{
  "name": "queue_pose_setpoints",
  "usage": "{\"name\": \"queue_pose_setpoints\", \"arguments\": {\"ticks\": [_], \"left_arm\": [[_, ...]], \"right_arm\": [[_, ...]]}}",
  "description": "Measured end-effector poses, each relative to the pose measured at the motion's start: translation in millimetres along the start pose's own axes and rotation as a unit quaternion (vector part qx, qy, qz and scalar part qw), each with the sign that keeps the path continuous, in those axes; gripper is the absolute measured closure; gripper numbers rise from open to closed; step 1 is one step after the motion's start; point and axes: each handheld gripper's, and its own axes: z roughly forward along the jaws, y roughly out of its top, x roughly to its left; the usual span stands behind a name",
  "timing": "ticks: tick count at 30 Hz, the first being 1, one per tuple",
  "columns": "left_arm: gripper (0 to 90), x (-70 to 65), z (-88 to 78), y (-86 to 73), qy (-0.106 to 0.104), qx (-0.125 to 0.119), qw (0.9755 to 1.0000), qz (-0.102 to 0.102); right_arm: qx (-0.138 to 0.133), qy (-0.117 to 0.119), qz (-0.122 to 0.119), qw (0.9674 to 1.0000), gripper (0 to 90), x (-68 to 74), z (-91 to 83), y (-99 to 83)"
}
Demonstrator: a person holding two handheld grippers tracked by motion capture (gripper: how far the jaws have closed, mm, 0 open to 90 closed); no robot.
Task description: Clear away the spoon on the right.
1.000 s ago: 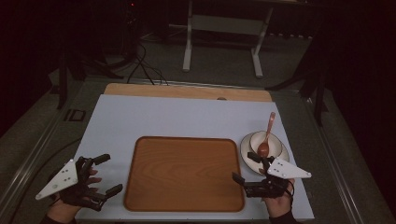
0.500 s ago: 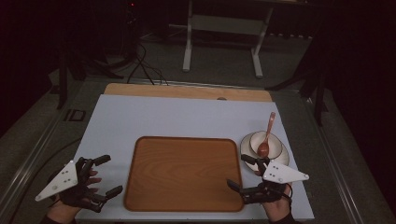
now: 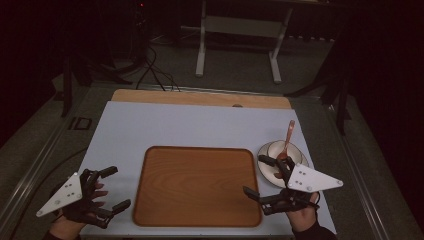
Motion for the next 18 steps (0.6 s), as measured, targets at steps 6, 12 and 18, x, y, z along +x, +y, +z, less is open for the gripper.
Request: {"name": "queue_pose_setpoints", "arguments": {"ticks": [6,12,18], "left_arm": [[0.0,0.1,-0.1,-0.1,-0.001,0.0,1.0,0.001],[0.0,0.1,-0.2,-0.3,0.0,0.001,1.0,0.002],[0.0,0.5,0.4,-0.6,-0.001,0.001,1.0,0.0]], "right_arm": [[-0.006,-0.017,-0.006,0.9998,10.4,-13.3,1.7,11.8],[-0.007,-0.045,0.002,0.9989,10.6,-34.1,2.0,16.7],[-0.008,-0.081,0.009,0.9966,10.7,-54.4,-0.9,18.9]]}}
